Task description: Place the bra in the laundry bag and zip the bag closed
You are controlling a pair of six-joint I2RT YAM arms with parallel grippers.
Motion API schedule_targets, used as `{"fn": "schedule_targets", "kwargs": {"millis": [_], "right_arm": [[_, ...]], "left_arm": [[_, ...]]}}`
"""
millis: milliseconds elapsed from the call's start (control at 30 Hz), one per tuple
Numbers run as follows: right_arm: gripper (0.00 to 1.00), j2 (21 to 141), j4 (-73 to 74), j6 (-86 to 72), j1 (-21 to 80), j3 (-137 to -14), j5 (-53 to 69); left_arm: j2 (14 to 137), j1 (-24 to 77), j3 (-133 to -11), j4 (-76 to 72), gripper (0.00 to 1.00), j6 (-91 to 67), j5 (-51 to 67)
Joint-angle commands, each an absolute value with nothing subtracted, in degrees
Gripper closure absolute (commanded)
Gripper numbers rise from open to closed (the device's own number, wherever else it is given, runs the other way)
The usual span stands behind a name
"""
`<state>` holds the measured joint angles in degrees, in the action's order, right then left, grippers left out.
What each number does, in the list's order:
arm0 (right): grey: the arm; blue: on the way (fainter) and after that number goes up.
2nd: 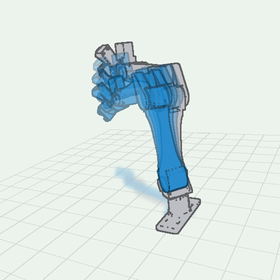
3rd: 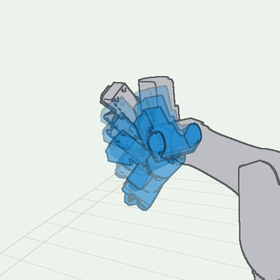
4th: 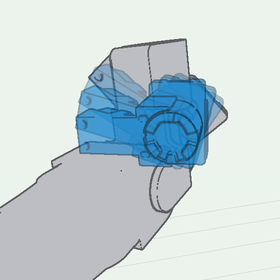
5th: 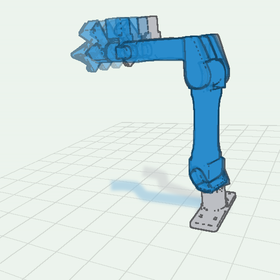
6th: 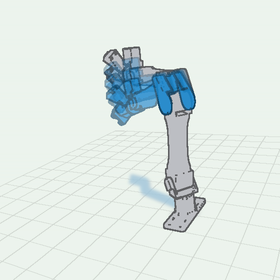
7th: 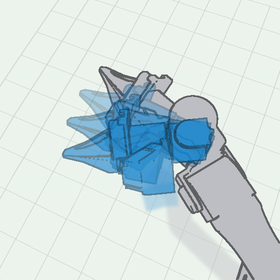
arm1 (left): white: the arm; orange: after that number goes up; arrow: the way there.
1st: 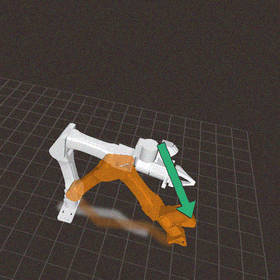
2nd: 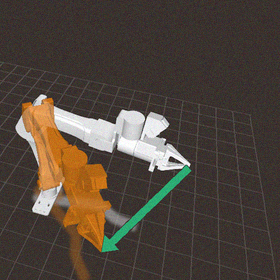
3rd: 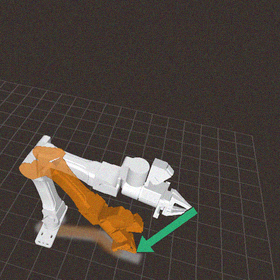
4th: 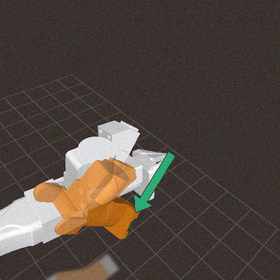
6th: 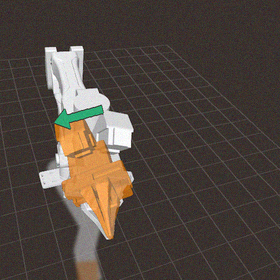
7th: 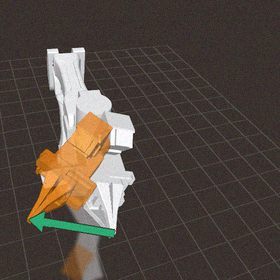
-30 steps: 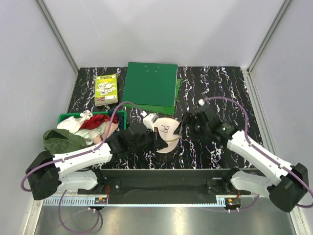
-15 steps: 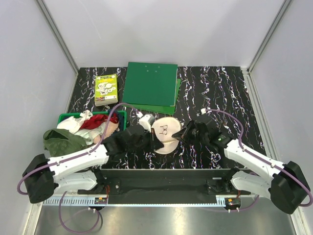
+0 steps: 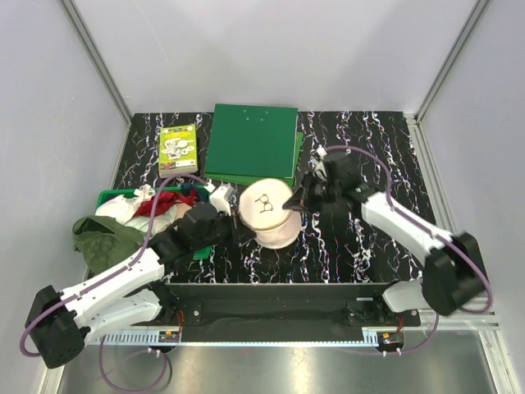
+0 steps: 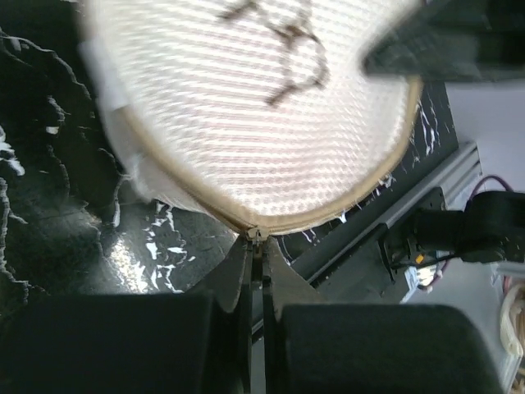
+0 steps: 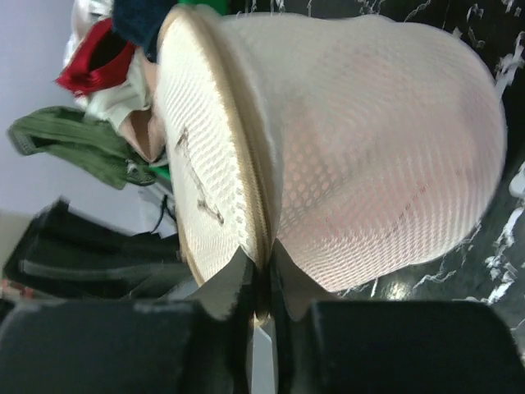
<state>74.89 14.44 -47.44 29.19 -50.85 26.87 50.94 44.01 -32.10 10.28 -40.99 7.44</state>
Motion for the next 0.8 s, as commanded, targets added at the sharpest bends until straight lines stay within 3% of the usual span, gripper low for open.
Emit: {"fn": "schedule_targets", "kwargs": {"millis": [0, 33, 133, 167, 267, 433, 533, 767], "right_arm": [[0.80, 84.80, 28.18, -35.52, 28.65, -66.74, 21.24], [0.64, 87.69, 31.52, -33.51, 28.74, -69.32, 17.88], [0.41, 88.86, 42.16, -31.91, 30.41, -75.05, 5.21], [0.28, 88.16, 42.80, -32.34, 31.02, -75.15, 1.71], [0.17, 82.55, 42.54, -35.15, 32.69, -71.29, 1.23], [0.15, 71.22, 33.16, -46.97, 37.25, -57.94, 8.07], [0.18, 66.20, 14.58, -56.73, 37.79, -47.92, 13.35], [0.30, 71.97, 4.23, -60.91, 38.14, -44.91, 18.19]], "left_arm": [[54.74, 50.08, -35.67, 4.40, 1.00, -40.60, 8.97], [55.71, 50.79, -36.21, 2.83, 1.00, -41.30, 8.70], [59.92, 52.38, -37.97, 2.28, 1.00, -44.82, 6.25], [60.72, 52.47, -38.23, 2.20, 1.00, -46.30, 5.89], [62.40, 52.47, -38.67, 1.85, 1.00, -48.07, 4.57], [62.49, 52.47, -38.76, 1.06, 1.00, -47.90, 5.18], [62.32, 52.47, -38.94, 0.97, 1.00, -47.37, 6.15], [61.17, 52.91, -38.58, 0.79, 1.00, -45.18, 8.52]]}}
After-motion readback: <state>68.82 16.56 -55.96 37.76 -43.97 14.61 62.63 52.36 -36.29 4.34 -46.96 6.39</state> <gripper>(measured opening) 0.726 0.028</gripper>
